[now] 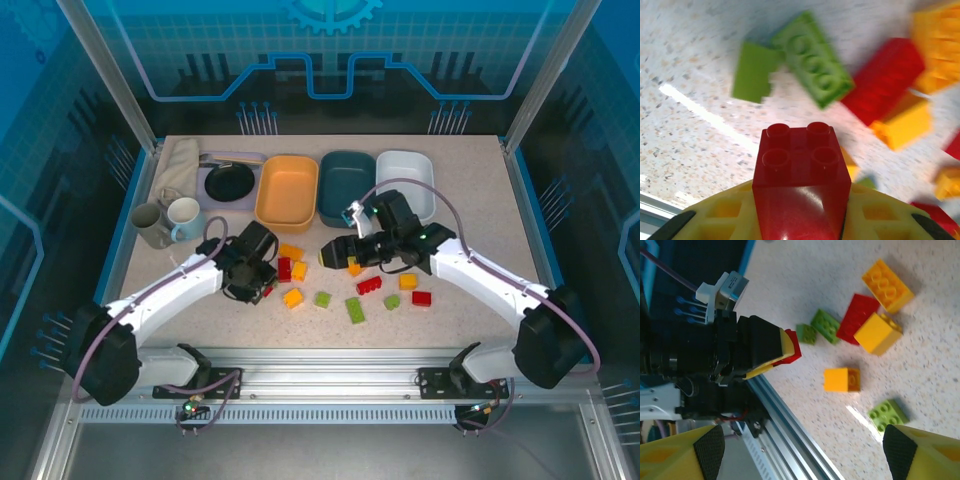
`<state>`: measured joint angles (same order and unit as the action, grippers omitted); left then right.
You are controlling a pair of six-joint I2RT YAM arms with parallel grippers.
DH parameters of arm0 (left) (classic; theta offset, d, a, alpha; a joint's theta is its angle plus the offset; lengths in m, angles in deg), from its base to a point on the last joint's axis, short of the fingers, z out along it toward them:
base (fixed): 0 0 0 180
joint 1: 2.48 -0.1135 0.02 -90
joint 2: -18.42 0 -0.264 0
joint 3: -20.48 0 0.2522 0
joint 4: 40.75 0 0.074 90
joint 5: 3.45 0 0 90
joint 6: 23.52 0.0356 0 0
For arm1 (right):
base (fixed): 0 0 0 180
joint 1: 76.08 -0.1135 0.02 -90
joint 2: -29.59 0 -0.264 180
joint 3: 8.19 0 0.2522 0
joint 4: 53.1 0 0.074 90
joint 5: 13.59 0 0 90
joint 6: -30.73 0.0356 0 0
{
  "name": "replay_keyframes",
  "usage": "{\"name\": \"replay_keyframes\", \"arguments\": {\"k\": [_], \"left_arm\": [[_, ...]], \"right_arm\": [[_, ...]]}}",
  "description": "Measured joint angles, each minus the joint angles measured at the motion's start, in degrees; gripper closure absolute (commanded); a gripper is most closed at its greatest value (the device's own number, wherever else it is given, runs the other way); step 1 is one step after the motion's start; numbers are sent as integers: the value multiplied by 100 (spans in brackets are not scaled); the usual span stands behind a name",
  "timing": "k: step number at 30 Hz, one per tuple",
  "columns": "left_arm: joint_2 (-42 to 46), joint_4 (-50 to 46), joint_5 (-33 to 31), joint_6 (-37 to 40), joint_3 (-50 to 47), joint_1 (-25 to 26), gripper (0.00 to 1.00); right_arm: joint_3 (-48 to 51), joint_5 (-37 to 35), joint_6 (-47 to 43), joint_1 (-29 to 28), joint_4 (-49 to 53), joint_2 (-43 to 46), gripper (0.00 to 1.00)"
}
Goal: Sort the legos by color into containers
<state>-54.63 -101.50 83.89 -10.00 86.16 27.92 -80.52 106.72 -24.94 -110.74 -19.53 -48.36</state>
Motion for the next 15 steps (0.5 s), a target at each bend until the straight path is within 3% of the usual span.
{"name": "replay_keyframes", "arguments": {"k": [4, 15], "left_arm": [[-330, -269, -13, 774, 1130, -417, 72], [-3565, -372, 164, 2826, 4754, -1381, 74]], "right_arm": [[-356, -33, 225, 179, -188, 37, 0], [-1228, -444, 776, 678, -535, -509, 0]]}}
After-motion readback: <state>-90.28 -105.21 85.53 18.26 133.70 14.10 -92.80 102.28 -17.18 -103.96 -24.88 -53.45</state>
